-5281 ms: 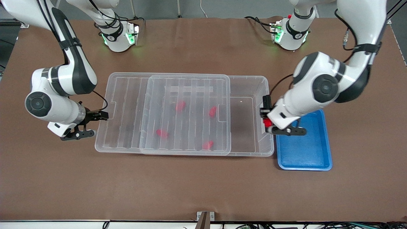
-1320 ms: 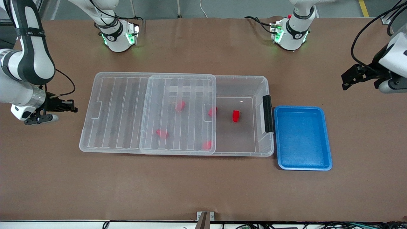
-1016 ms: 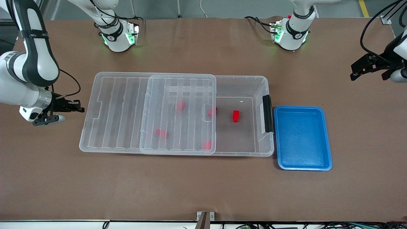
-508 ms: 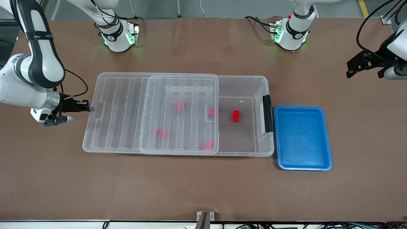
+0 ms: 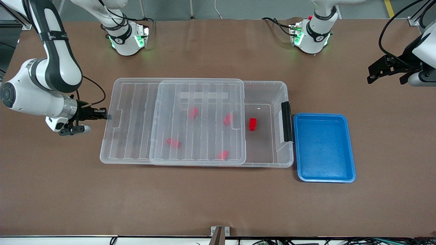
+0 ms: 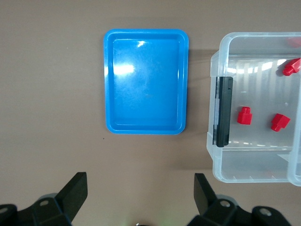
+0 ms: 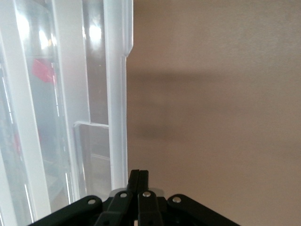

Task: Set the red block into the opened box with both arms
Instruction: 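Slide the clear lid with the right gripper back over the box opening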

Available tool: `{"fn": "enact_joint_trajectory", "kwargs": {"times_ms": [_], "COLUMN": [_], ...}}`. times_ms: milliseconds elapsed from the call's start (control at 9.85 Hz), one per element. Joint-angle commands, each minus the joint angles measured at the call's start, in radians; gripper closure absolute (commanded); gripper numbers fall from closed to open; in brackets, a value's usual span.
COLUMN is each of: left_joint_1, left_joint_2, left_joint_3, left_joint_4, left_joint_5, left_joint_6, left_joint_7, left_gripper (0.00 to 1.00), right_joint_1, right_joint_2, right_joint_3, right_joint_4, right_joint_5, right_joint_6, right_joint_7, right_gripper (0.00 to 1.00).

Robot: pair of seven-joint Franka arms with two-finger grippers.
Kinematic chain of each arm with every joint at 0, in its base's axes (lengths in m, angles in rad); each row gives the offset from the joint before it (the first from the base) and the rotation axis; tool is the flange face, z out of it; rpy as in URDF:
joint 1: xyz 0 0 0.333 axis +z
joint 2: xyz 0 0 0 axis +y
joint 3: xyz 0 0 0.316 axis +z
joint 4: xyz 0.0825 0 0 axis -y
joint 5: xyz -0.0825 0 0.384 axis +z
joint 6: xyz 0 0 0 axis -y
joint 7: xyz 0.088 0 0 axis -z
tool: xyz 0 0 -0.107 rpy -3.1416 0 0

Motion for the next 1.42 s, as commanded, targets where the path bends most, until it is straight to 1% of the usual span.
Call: {"fn": "enact_joint_trajectory", "kwargs": {"times_ms": [0, 102, 305, 914, 1320], "left_joint_1": [-0.005, -0.005, -0.005, -0.005, -0.005], "left_joint_2": [-0.001, -0.003, -0.003, -0.003, -0.003], "left_joint_3": [-0.001, -0.015, -0.02, -0.021, -0.021], "left_joint_4": [-0.037, -0.037, -0.038, -0.034, -0.03], "left_joint_5": [-0.013, -0.006, -0.004, -0.004, -0.004], "left_joint_6": [-0.001, -0.001, -0.001, -0.001, -0.001], "left_joint_7": [-0.05, -0.05, -0.052, -0.05, -0.05], "left_gripper": [0.0, 0.0, 0.0, 0.0, 0.0], "right_joint_1": [0.012, 0.014, 0.018, 0.093, 0.11], "right_joint_2": [0.013, 0.023, 0.04, 0.074, 0.09], "right_joint_3": [0.039, 0.055, 0.091, 0.094, 0.094], "right_joint_4": [0.022, 0.036, 0.056, 0.077, 0.093], "right_joint_5": [0.02, 0.02, 0.02, 0.02, 0.02], "right_joint_6": [0.005, 0.008, 0.012, 0.07, 0.08], "right_joint_7": [0.067, 0.101, 0.152, 0.239, 0.253], "right_gripper": [1.0, 1.0, 1.0, 1.0, 1.0]}}
